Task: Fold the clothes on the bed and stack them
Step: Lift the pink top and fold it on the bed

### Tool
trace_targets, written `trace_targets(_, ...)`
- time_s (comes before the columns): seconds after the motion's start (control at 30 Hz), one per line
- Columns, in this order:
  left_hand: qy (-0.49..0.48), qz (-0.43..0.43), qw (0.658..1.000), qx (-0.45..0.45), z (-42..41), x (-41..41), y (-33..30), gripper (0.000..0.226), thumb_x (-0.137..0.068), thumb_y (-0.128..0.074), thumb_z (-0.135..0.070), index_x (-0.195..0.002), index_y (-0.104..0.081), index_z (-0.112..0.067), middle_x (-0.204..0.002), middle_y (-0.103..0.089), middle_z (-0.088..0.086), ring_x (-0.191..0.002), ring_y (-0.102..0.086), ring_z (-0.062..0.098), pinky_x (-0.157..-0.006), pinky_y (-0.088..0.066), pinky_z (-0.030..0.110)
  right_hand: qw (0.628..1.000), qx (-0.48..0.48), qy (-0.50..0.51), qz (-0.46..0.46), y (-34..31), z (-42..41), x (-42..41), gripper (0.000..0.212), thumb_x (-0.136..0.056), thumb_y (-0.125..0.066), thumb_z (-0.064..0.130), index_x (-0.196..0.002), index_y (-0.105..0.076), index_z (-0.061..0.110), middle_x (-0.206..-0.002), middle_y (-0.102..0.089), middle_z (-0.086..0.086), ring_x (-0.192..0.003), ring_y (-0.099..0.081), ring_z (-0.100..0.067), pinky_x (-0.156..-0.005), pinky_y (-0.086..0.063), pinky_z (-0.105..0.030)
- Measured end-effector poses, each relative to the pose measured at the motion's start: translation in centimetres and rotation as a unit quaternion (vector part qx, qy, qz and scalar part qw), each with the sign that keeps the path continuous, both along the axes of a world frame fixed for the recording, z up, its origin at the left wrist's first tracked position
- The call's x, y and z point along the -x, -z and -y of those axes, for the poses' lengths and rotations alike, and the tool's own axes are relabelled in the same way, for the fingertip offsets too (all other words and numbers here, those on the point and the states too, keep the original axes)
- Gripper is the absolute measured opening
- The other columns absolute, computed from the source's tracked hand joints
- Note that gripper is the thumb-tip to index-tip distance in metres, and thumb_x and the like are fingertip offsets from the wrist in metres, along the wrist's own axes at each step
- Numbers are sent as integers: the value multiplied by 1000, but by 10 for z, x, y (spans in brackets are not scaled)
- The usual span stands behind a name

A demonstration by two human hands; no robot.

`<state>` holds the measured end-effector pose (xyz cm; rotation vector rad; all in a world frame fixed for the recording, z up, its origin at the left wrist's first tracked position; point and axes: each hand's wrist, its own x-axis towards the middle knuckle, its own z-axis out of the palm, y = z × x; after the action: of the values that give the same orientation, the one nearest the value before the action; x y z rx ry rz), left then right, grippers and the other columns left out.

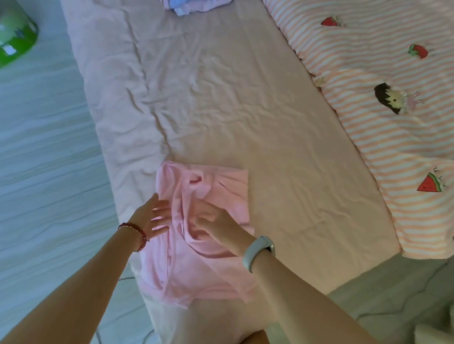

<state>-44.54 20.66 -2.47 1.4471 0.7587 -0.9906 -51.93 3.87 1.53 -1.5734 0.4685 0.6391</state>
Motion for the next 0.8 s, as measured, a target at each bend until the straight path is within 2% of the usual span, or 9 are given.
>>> trace_targets(0.07, -9, -20, 1000, -6, -11, 10, 4, 38, -95, -41, -46, -104, -57, -12, -95, -60, 5, -95, -55, 26, -90, -44, 41, 998, 53, 1, -16, 4, -9, 2, 41, -92, -47, 13, -133, -47, 17, -121, -61, -7, -112, -56, -19, -98, -42, -28)
trace_targets(0.13, -5, -22, 1000, -15, -14, 19, 8, 32, -94, -46, -42, -101, -58, -13, -93, -59, 4, -95, -55, 25, -91, -45, 41, 989, 148, 9, -11, 11, -6, 13, 36, -94, -41, 12, -128, -51, 14, -127, -58, -7, -119, -51, -20, -98, -37, -24)
trace_targets(0.3, 36, 28, 998, -50, 0, 32, 15, 21, -92, -54, -31, -78, -56, -15, -72, -48, 4, -64, -44, 15, -65, -41, 27, 953, 277, -108, -55, 35, 16, 53, 43, -94, -41, 12, -137, -41, 13, -137, -45, -10, -127, -41, -24, -106, -31, -31)
trace_targets(0.4, 50, 48, 997, -47, 8, 35, 18, 22, -92, -55, -26, -75, -52, -13, -70, -40, 5, -59, -36, 15, -57, -31, 24, 947, 268, -157, -80, 41, 10, 71, 47, -94, -44, 14, -140, -35, 12, -141, -40, -10, -129, -39, -24, -107, -28, -29)
trace_targets(0.47, 53, 56, 996, -50, 11, 36, 18, 22, -91, -56, -24, -74, -50, -13, -65, -37, 5, -56, -34, 15, -56, -31, 24, 958, 228, -141, -105, 39, 1, 78, 46, -92, -46, 14, -137, -39, 14, -133, -48, -7, -120, -47, -24, -101, -35, -28)
trace_targets(0.57, 48, 52, 996, -49, 10, 35, 18, 21, -92, -54, -23, -75, -50, -12, -64, -39, 5, -56, -36, 14, -56, -33, 24, 969, 48, -148, -191, 30, -16, 86, 40, -91, -47, 6, -129, -51, 18, -110, -59, -4, -90, -56, -18, -73, -48, -26)
trace_targets(0.67, 47, 43, 997, -52, 4, 35, 19, 19, -92, -54, -24, -76, -54, -12, -65, -47, 5, -58, -42, 15, -58, -36, 25, 957, -100, -161, -221, 29, -28, 93, 42, -94, -47, 4, -135, -45, 13, -128, -55, -10, -107, -57, -19, -80, -52, -25)
trace_targets(0.73, 41, 45, 997, -48, 3, 35, 21, 19, -92, -55, -22, -76, -54, -12, -64, -48, 5, -57, -42, 15, -58, -37, 24, 972, -52, -121, -196, 31, -29, 93, 38, -94, -44, 1, -130, -48, 8, -121, -60, -10, -103, -61, -19, -88, -51, -28)
trace_targets(0.8, 33, 58, 997, -36, 5, 35, 24, 20, -90, -57, -19, -74, -50, -11, -63, -41, 6, -54, -36, 15, -54, -34, 24, 985, 22, -31, -170, 37, -23, 87, 34, -91, -41, -1, -121, -54, 7, -100, -65, -4, -84, -63, -16, -84, -52, -27)
